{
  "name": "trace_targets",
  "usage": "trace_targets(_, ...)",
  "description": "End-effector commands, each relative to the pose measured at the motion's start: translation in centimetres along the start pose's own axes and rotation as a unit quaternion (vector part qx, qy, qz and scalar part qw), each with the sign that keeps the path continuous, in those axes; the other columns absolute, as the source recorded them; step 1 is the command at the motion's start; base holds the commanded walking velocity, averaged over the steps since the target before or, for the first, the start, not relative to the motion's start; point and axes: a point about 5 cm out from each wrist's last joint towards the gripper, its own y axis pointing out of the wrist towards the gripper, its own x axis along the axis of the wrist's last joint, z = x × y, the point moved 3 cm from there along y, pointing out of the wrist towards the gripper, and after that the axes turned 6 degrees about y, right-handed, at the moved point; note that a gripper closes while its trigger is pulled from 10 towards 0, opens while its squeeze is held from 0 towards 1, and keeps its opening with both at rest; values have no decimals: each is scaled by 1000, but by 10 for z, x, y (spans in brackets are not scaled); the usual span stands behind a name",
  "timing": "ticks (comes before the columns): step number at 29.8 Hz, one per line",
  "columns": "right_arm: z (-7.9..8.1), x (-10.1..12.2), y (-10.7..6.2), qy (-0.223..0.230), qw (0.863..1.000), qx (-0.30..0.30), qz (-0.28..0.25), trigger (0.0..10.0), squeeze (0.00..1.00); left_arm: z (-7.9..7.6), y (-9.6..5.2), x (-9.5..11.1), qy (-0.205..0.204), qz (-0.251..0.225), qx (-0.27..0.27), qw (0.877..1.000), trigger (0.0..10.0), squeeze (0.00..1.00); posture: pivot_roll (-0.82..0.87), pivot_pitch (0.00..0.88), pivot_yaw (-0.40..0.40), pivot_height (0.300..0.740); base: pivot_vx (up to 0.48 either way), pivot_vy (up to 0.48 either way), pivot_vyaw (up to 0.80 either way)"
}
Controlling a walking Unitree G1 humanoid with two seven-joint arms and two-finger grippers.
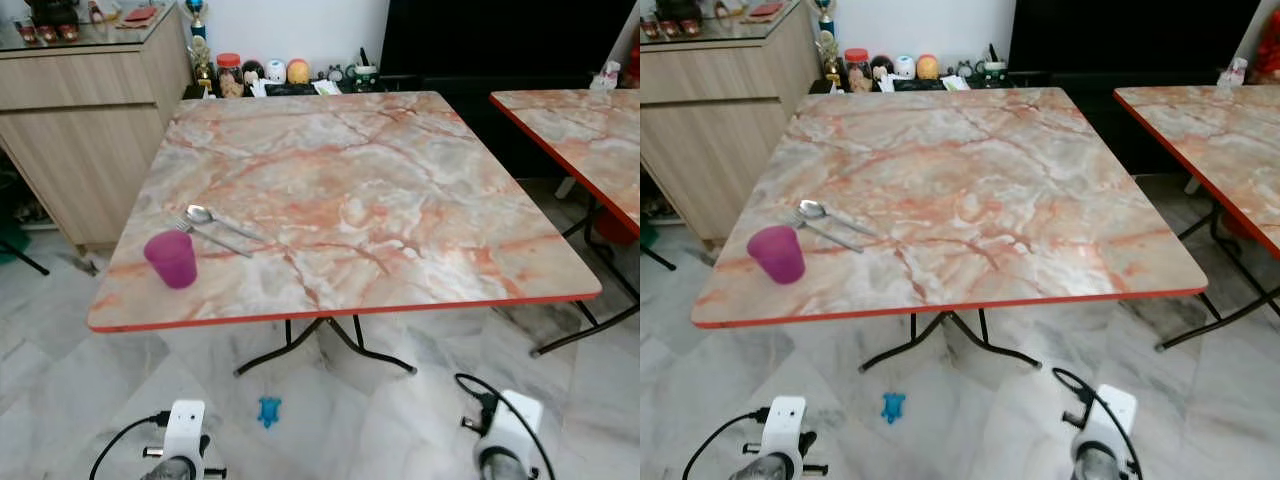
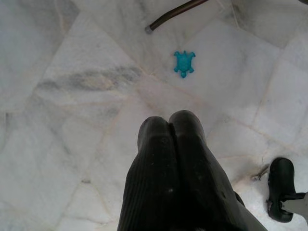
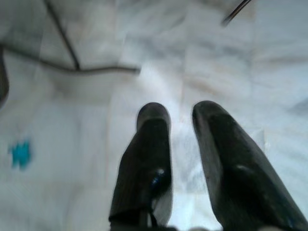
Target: Setting the table
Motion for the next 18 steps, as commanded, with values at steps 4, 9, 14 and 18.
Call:
trace_targets(4,3,-40,-6,-57,994,33,84,10000,0,12,-4,-12,-29,3,19,999,10000,0,85,0,-8,740,0,0,0)
trace_targets(9,-3,-65,-14,-92,986,40,135,10000,0,11,-7,-20,-14,10,11,1000,10000,0,94,0,-6,740,0,0,0)
trace_targets(14,0,-67,-15,-53,989,38,133,10000,0,9,-6,-20,-15,12,11,1000,10000,0,76,0,7,740,0,0,0)
trace_targets(18,10,-67,-16,-56,988,66,132,10000,0,7,-5,-15,-11,7,7,1000,10000,0,70,0,13,740,0,0,378)
